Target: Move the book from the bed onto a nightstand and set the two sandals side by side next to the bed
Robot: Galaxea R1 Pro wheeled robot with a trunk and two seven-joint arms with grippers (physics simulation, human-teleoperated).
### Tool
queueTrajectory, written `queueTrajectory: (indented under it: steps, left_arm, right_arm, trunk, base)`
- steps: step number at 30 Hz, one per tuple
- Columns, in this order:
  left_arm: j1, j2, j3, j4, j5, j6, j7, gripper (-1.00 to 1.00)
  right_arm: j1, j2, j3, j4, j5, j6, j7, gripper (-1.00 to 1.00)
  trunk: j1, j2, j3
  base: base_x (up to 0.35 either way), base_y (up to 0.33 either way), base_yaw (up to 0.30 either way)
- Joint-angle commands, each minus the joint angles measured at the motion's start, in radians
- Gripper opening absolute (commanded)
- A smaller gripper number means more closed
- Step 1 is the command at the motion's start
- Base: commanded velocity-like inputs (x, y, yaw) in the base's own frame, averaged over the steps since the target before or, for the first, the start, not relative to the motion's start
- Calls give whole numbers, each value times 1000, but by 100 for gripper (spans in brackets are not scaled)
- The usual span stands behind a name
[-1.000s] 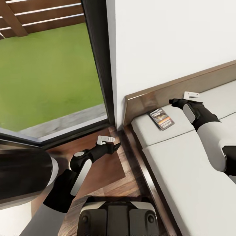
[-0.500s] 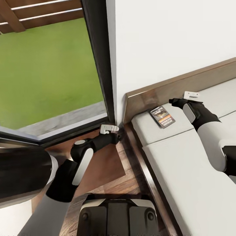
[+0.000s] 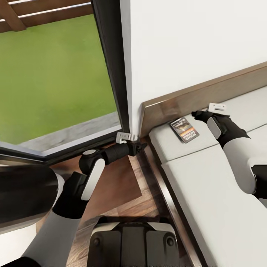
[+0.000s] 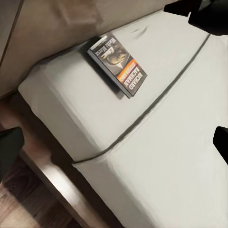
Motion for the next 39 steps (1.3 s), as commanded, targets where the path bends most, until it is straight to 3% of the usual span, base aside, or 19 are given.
queueTrajectory:
  steps: [1, 7, 22, 30, 39]
  left_arm:
    - [-1, 0, 1, -7, 0, 5, -3, 100]
    - [-1, 3, 1, -29, 0, 1, -5, 100]
    - [2, 3, -2, -48, -1, 3, -1, 100]
    - [2, 11, 23, -64, -2, 1, -2, 100]
    - [2, 12, 26, -73, -3, 1, -5, 100]
  right_arm:
    - [0, -1, 4, -3, -10, 5, -8, 100]
    - [0, -1, -23, -5, -10, 6, -4, 100]
    - [0, -1, -28, -7, -11, 5, -5, 100]
    - [0, -1, -37, -8, -9, 5, -5, 100]
    - [0, -3, -40, -35, -9, 6, -5, 100]
  trunk:
    - [1, -2, -3]
    - [1, -2, -12]
    - [1, -2, -36]
    - [1, -2, -49]
    - [1, -2, -64]
  base:
    - [0, 0, 0]
    - [0, 0, 0]
    - [0, 0, 0]
    - [0, 0, 0]
    - [0, 0, 0]
